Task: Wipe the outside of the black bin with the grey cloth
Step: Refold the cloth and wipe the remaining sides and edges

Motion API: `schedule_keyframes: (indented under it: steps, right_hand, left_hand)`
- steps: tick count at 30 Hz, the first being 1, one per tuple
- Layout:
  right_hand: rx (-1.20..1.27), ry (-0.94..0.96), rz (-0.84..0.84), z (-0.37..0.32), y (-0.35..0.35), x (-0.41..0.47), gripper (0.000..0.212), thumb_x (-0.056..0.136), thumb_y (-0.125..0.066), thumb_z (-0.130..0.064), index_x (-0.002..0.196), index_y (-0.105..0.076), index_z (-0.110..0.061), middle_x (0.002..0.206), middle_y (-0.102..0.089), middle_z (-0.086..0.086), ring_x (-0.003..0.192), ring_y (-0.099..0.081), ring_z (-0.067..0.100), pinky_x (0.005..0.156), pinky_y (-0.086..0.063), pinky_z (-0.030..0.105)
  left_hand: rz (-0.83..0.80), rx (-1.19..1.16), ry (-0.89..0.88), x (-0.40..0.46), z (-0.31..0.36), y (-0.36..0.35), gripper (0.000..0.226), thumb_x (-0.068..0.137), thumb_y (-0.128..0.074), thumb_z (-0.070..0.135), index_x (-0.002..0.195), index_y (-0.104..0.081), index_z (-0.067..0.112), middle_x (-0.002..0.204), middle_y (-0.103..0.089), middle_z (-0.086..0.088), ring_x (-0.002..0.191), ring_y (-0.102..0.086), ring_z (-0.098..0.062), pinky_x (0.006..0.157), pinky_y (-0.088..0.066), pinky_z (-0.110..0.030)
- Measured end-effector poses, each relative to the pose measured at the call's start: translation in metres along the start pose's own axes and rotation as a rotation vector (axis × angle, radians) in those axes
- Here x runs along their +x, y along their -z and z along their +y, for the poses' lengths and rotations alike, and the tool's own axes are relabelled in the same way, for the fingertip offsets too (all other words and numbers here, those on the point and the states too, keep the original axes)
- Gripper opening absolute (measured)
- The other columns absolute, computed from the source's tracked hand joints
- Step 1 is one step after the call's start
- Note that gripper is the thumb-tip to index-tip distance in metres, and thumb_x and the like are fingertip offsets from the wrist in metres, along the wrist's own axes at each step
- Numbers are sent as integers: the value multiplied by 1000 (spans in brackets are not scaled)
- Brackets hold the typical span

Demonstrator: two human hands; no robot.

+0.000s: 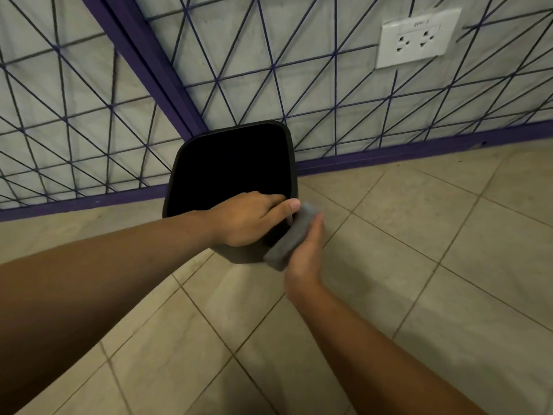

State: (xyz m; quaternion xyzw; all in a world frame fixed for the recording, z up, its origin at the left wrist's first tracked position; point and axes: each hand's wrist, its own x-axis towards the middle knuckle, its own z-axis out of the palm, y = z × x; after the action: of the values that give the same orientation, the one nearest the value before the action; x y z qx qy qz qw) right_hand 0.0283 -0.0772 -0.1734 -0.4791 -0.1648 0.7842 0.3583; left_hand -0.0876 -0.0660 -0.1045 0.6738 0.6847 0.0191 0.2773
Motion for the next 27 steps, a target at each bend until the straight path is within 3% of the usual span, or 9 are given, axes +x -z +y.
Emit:
schedule_keyframes:
  steps: [5, 9, 12, 15, 18, 19, 21, 25, 27]
  right_hand:
    - [110, 144, 3, 8, -12, 3, 48, 114, -30, -37, 154, -51, -21, 152, -57, -1, 141, -54, 14, 124, -39, 37]
    - [160, 283, 73, 9, -10, 7, 60, 111, -43, -6, 164, -22, -26, 133, -61, -6, 126, -62, 15, 117, -46, 36]
    - [208, 291, 125, 8, -15, 11, 47, 106, -51, 1, 148, -40, -15, 124, -69, 6, 130, -65, 29, 115, -50, 44]
    - [52, 374, 125, 16, -15, 16, 35, 107, -53, -6, 141, -60, -6, 144, -65, 12, 138, -60, 27, 117, -48, 46]
    - [-24, 399, 77, 25, -18, 25, 63, 100, -55, -43, 154, -47, -12, 169, -37, 3, 155, -38, 18, 128, -33, 48]
    - [-9, 381, 42, 27, -20, 28, 68, 93, -52, -58, 151, -52, -23, 165, -43, 4, 152, -43, 18, 127, -34, 49]
    - [37, 347, 11, 27, -27, 35, 85, 84, -46, -75, 146, -59, -17, 148, -63, 6, 139, -58, 19, 123, -40, 51]
    - [105, 327, 51, 25, -28, 49, 62, 101, -49, -52, 136, -62, -3, 129, -70, 20, 127, -65, 37, 118, -45, 56]
    - [177, 265, 49, 20, -23, 62, 55, 94, -51, -43, 129, -65, -4, 115, -71, 15, 115, -68, 33, 116, -44, 52]
  left_hand:
    - [66, -31, -30, 3, -6, -2, 54, 90, -14, 67, 75, -54, 35, 72, -60, 11, 74, -60, -5, 74, -46, -30]
    - [90, -38, -37, 5, -7, -4, 52, 92, -14, 64, 67, -49, 34, 66, -56, 10, 69, -58, -4, 69, -40, -26]
    - [99, -41, -58, 6, -10, -5, 52, 91, -13, 66, 69, -50, 36, 69, -58, 9, 72, -59, -5, 72, -45, -30]
    - [111, -36, -73, 7, -12, -6, 52, 90, -13, 66, 69, -50, 36, 70, -59, 9, 73, -60, -4, 74, -47, -30]
    - [127, -48, -107, 8, -12, -7, 48, 94, -17, 61, 65, -49, 40, 64, -55, 17, 67, -57, 5, 67, -39, -19]
    - [126, -54, -112, 7, -11, -7, 47, 95, -18, 61, 64, -48, 41, 62, -55, 18, 66, -56, 7, 66, -37, -18]
    - [128, -60, -121, 8, -11, -7, 49, 94, -16, 64, 65, -50, 43, 61, -56, 23, 65, -57, 6, 67, -38, -19]
    - [131, -7, -145, 8, -12, -10, 76, 88, -6, 76, 84, -67, 30, 73, -66, 12, 73, -63, -1, 75, -50, -26]
    - [143, 24, -152, 9, -13, -9, 85, 86, -6, 78, 91, -70, 22, 79, -68, 6, 75, -63, -4, 77, -51, -30]
